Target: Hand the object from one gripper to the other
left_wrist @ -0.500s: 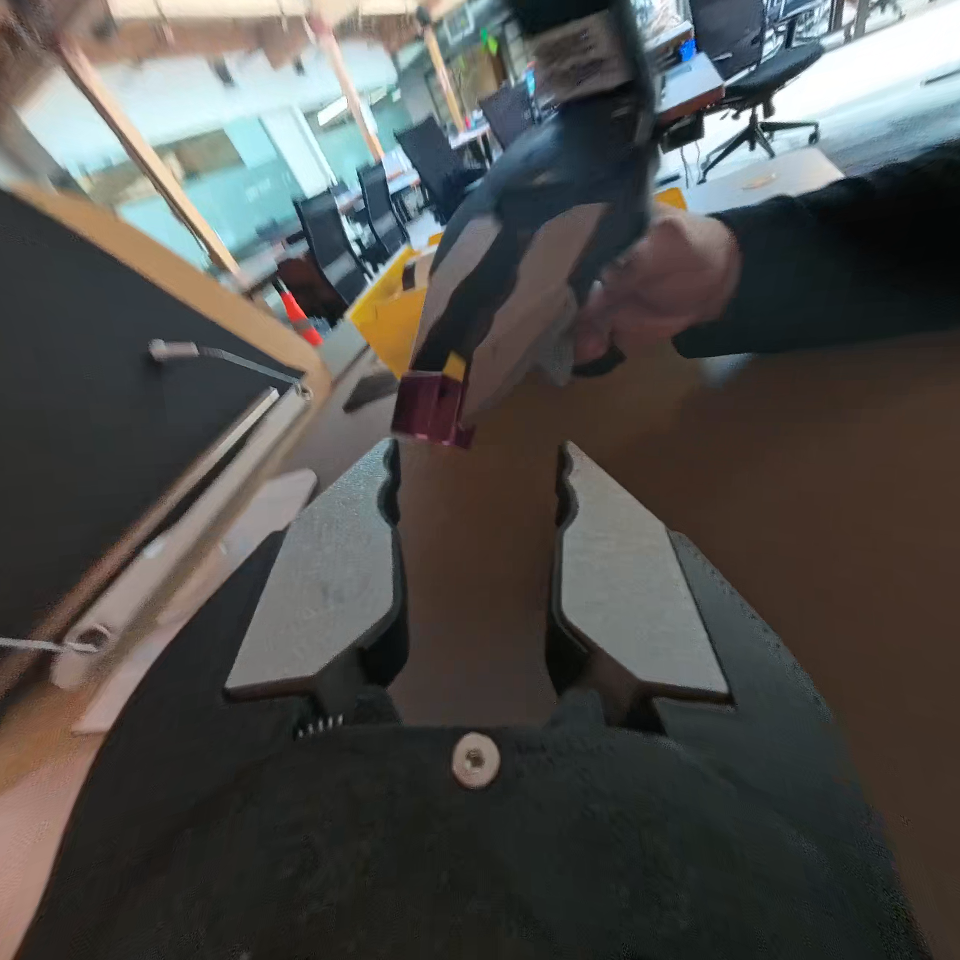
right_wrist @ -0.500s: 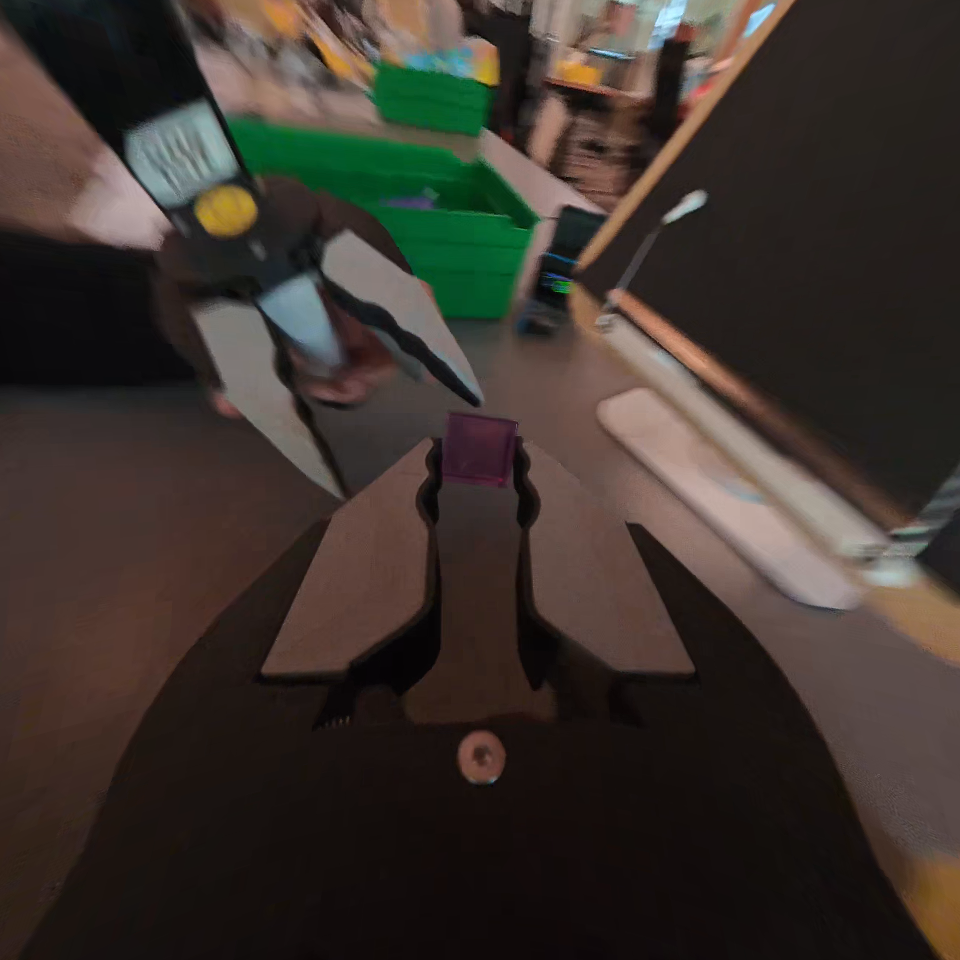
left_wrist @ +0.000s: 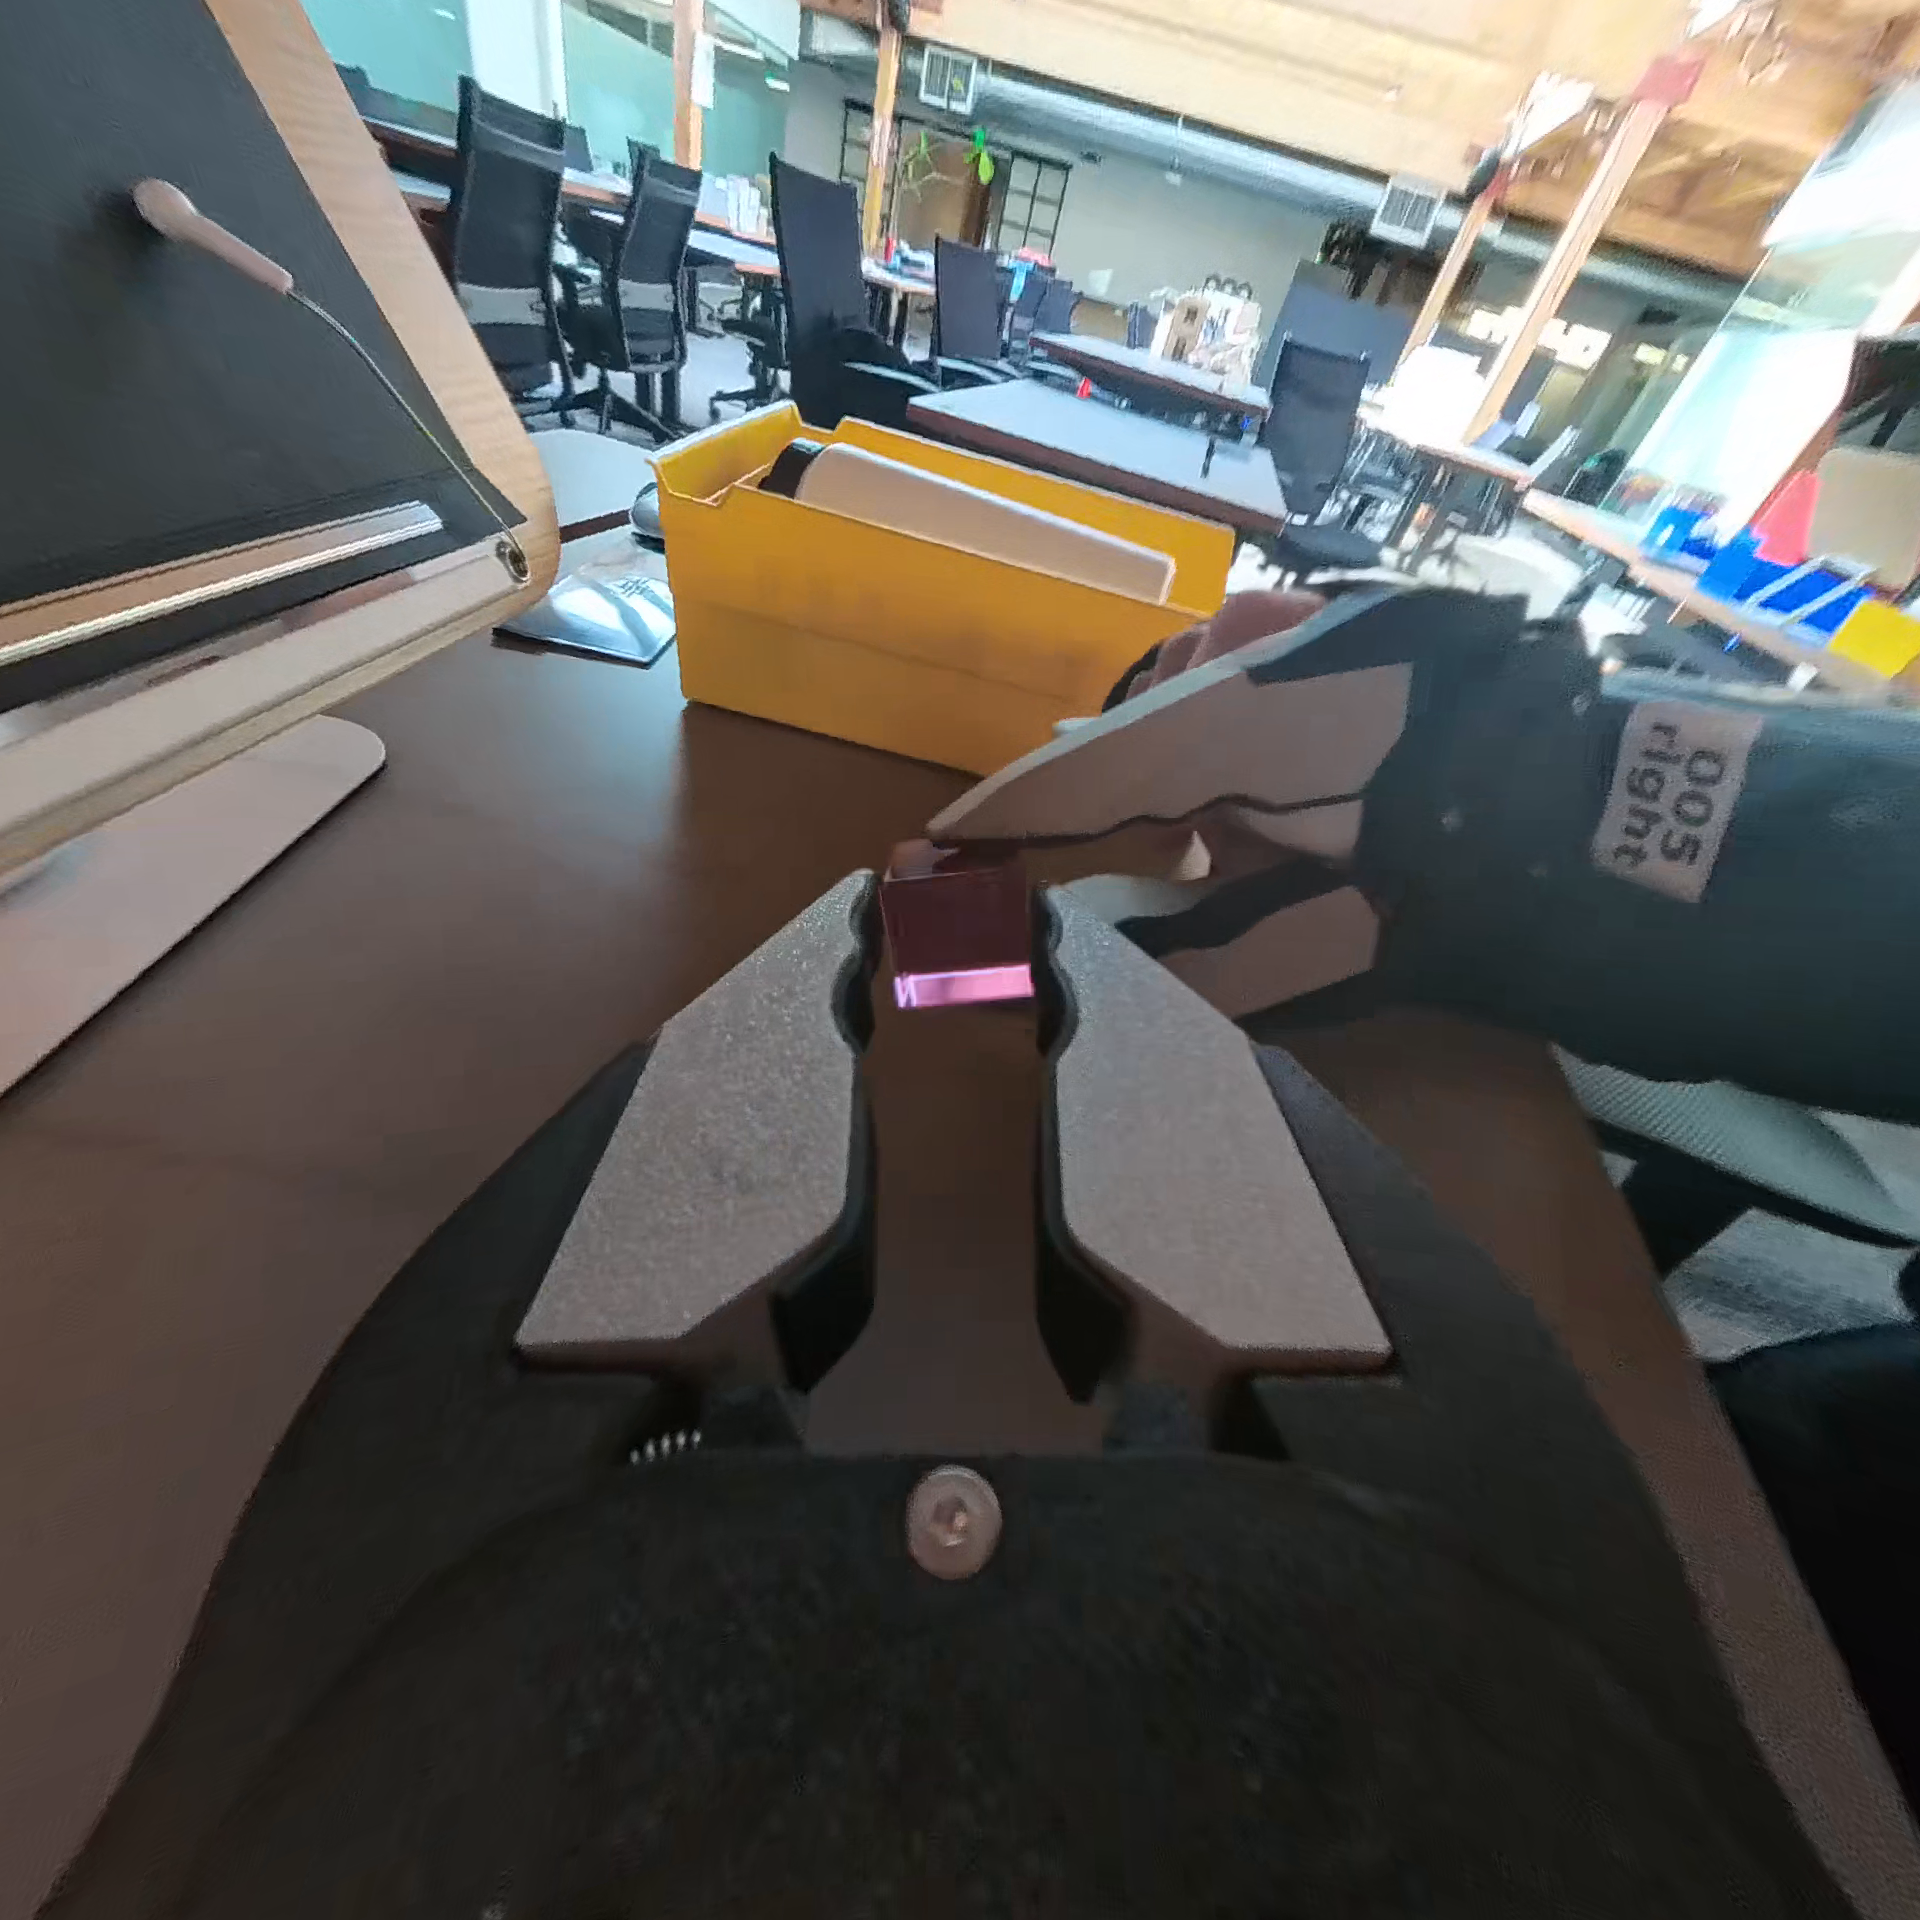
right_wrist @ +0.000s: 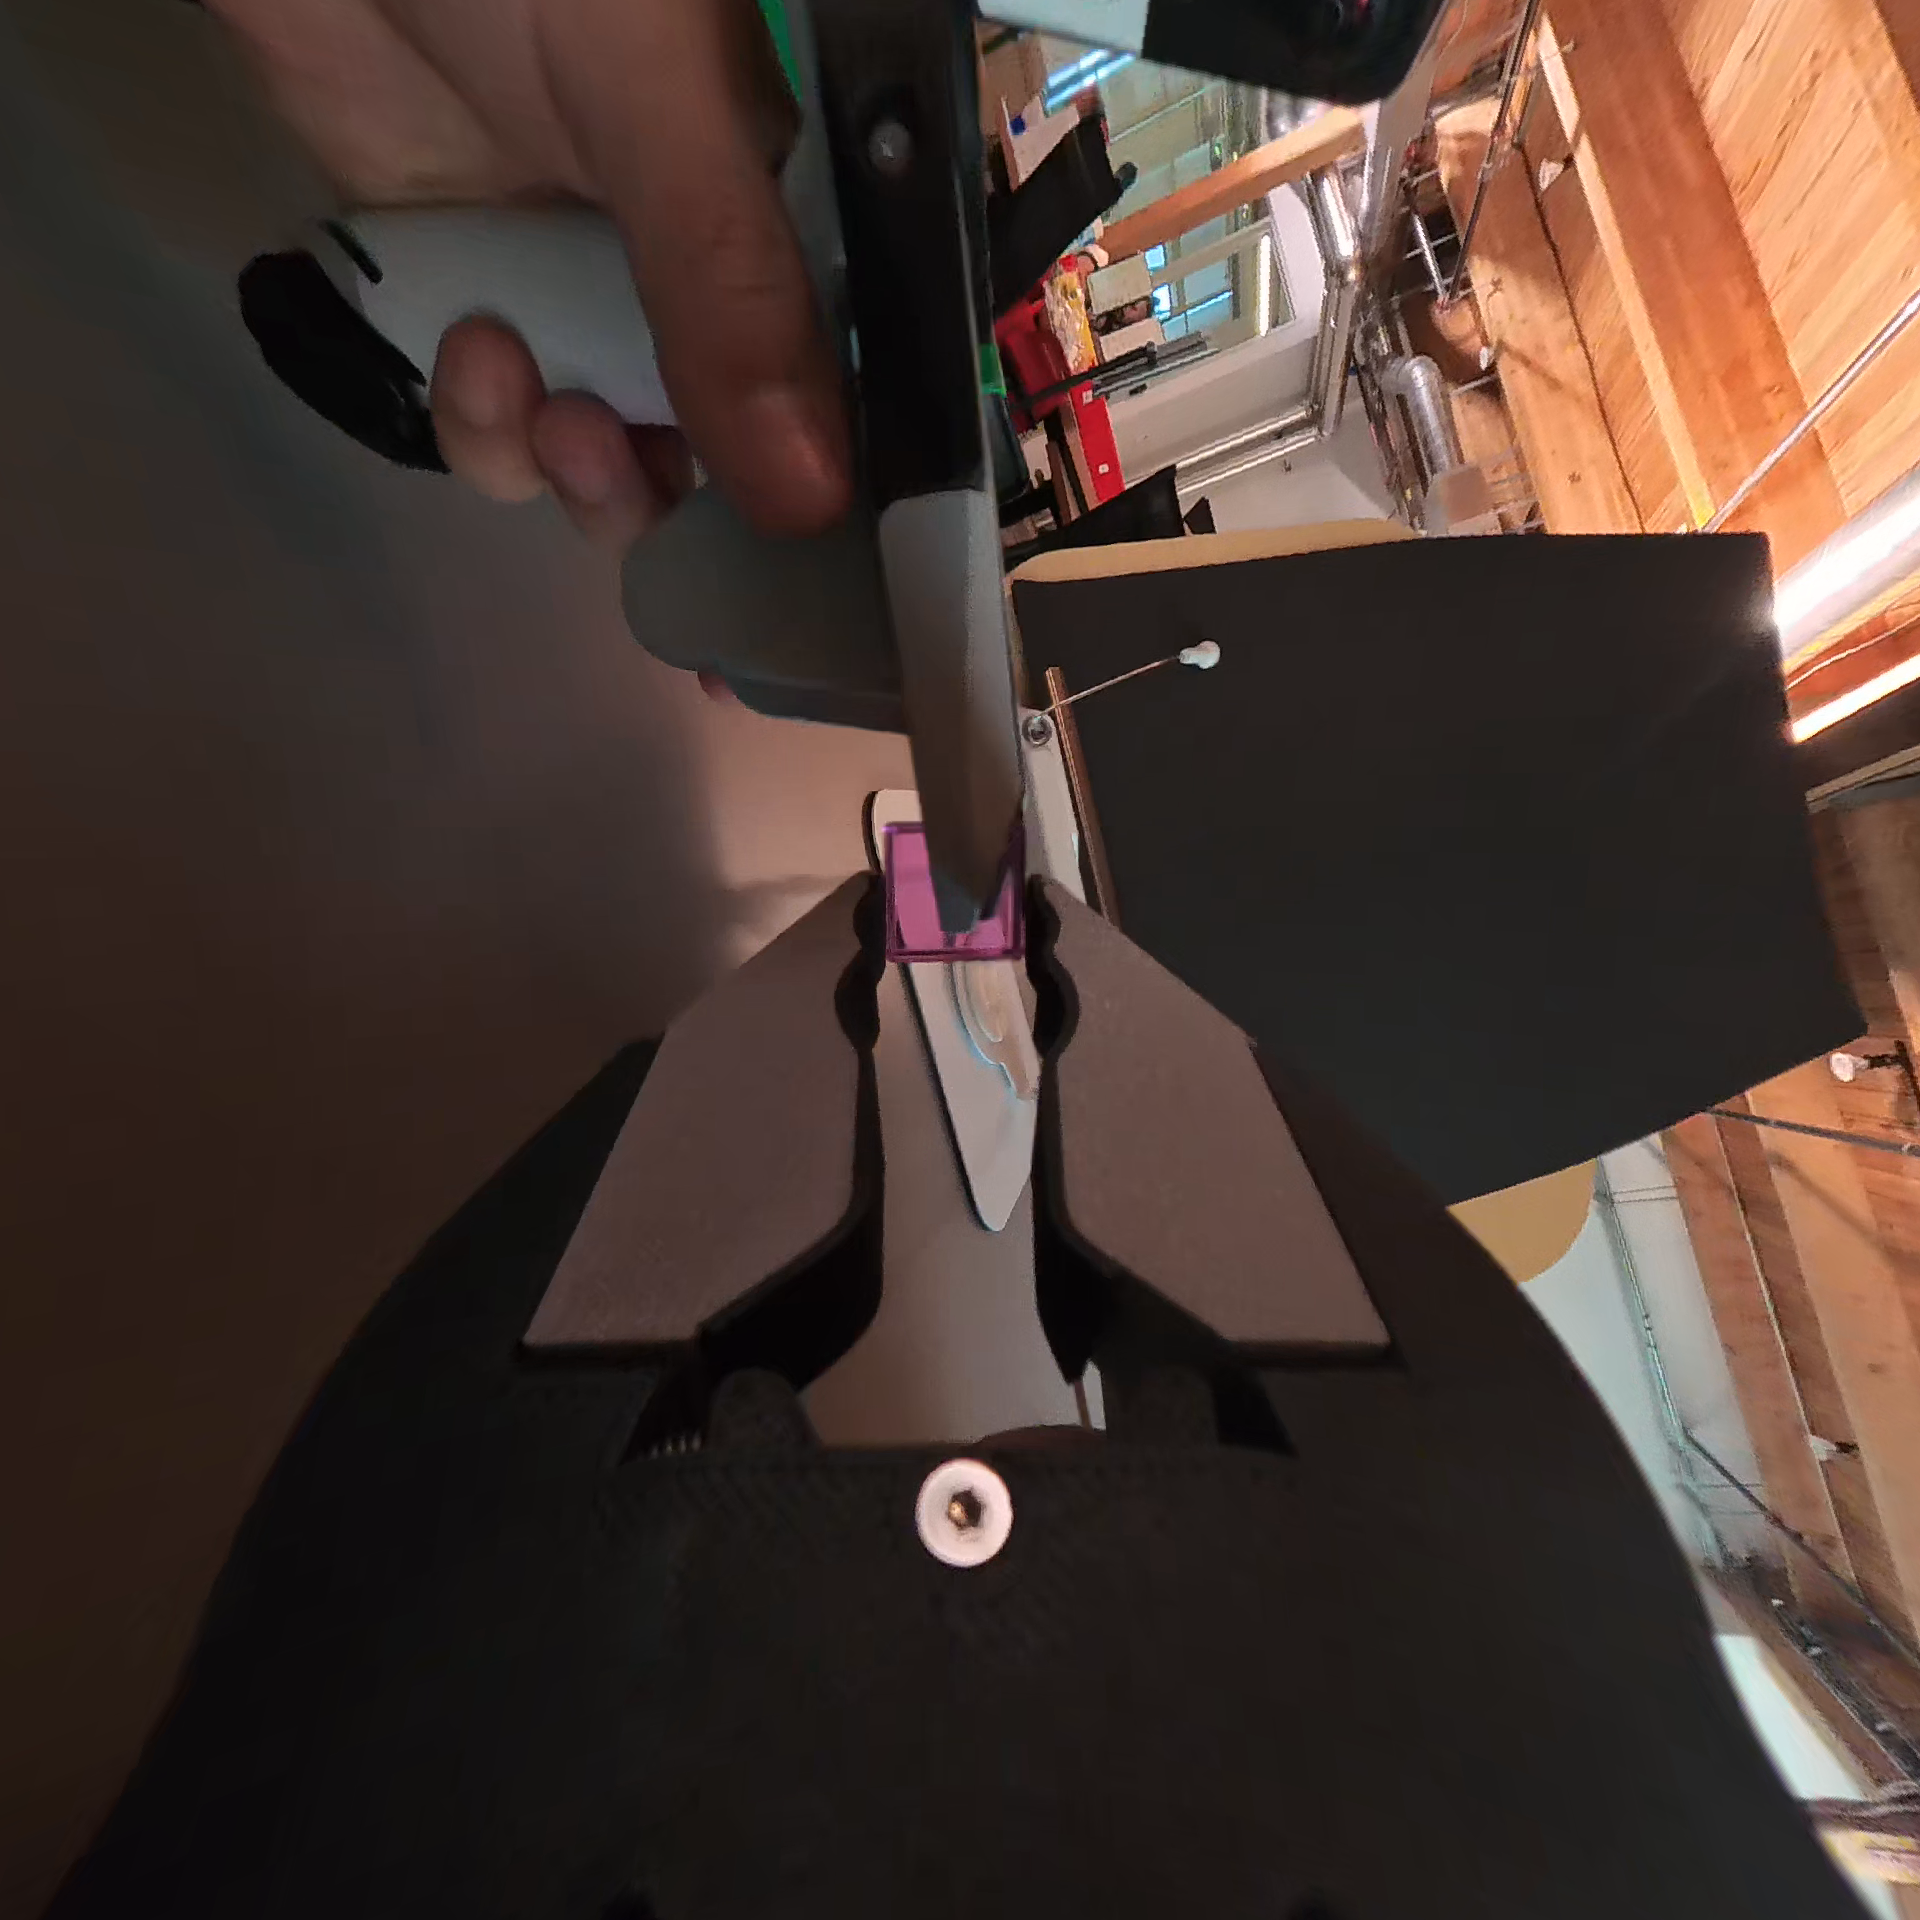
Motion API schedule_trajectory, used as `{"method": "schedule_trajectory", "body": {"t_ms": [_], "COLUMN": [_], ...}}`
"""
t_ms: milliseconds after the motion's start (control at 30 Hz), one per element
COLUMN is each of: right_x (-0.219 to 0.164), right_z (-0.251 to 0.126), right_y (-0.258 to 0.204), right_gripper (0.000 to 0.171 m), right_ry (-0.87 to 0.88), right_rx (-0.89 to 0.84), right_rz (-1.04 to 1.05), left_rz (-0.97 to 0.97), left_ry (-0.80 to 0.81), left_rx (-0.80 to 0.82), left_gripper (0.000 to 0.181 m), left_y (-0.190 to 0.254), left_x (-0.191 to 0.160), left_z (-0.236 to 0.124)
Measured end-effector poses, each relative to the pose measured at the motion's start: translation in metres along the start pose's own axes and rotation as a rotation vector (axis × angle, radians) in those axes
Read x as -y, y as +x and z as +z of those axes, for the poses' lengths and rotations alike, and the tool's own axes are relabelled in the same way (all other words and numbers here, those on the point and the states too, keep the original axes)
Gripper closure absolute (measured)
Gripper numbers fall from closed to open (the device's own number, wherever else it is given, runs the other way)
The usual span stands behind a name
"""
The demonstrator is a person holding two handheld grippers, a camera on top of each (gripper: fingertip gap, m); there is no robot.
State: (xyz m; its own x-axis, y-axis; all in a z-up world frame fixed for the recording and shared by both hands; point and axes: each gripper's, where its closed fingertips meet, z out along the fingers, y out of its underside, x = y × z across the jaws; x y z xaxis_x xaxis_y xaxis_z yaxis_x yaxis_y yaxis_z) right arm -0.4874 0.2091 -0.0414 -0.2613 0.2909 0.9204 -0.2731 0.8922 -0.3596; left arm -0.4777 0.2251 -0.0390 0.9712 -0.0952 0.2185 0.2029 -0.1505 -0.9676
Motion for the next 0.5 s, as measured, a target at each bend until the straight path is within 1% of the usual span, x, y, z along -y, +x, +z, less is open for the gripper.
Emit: {"method": "schedule_trajectory", "body": {"t_ms": [133, 167, 233, 300, 367, 400, 433, 500], "right_x": [-0.005, -0.007, -0.012, -0.014, -0.008, 0.001, 0.012, 0.029], "right_z": [0.000, 0.001, 0.001, 0.001, -0.006, -0.013, -0.024, -0.045], "right_y": [0.004, 0.002, -0.007, -0.007, -0.001, 0.006, 0.014, 0.034], "right_gripper": [0.145, 0.147, 0.147, 0.131, 0.128, 0.129, 0.131, 0.131], "right_ry": [0.026, 0.038, 0.059, 0.107, 0.203, 0.283, 0.392, 0.606], "right_rx": [0.047, 0.095, 0.259, 0.387, 0.520, 0.596, 0.691, 0.864], "right_rz": [0.168, 0.256, 0.505, 0.769, 1.018, 1.139, 1.252, 1.446], "left_rz": [0.102, 0.146, 0.297, 0.502, 0.704, 0.786, 0.838, 0.860], "left_ry": [-0.009, -0.008, 0.001, 0.054, 0.161, 0.225, 0.274, 0.293], "left_rx": [0.040, 0.081, 0.182, 0.208, 0.177, 0.162, 0.157, 0.108], "left_gripper": [0.157, 0.157, 0.157, 0.157, 0.157, 0.157, 0.157, 0.157], "left_y": [-0.004, -0.008, -0.016, -0.008, 0.013, 0.024, 0.032, 0.046], "left_x": [0.004, 0.007, 0.013, 0.023, 0.035, 0.040, 0.045, 0.046], "left_z": [-0.005, -0.007, -0.012, -0.016, -0.020, -0.024, -0.026, -0.025]}}
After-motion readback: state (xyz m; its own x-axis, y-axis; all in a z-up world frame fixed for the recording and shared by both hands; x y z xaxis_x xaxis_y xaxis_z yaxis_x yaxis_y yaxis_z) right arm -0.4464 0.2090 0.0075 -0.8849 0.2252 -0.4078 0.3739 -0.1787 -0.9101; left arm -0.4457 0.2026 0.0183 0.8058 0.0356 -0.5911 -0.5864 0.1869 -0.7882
